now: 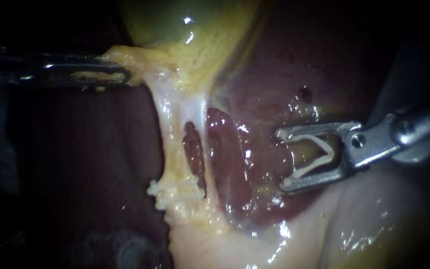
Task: Clipping third clip left tube
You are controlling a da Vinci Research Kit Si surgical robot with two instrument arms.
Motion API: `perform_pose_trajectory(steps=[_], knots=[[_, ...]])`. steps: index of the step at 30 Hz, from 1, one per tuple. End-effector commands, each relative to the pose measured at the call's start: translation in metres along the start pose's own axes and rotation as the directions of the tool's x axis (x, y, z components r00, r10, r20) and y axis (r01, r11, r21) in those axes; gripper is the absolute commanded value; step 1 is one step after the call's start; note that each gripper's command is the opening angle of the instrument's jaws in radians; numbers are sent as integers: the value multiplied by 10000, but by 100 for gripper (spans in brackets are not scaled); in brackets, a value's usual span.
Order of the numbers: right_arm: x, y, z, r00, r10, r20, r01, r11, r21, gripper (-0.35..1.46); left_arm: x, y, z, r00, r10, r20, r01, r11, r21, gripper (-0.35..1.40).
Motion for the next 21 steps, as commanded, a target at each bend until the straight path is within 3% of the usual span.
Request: perform_pose_trajectory(steps=[1,4,8,13,21], knots=[[2,1,6,9996,250,-144,-250,9997,4,50,-1,0,1,9999,-164,17,164,9999,-39,-35],[4,2,24,9935,1072,-381,-1073,9942,-11,50,-3,0,2,9974,-710,-122,707,9973,-215,-35],[1,3,51,9793,1896,-707,-1894,9819,91,50,-6,0,4,9944,-1055,-117,1050,9938,-357,-35],[-9,7,88,9673,2439,-703,-2436,9698,124,50,-6,0,5,9944,-1050,-118,1045,9939,-357,-35],[-25,24,126,9456,3175,-716,-3158,9482,336,50,-8,0,5,9939,-1101,-105,1097,9932,-382,-35]])
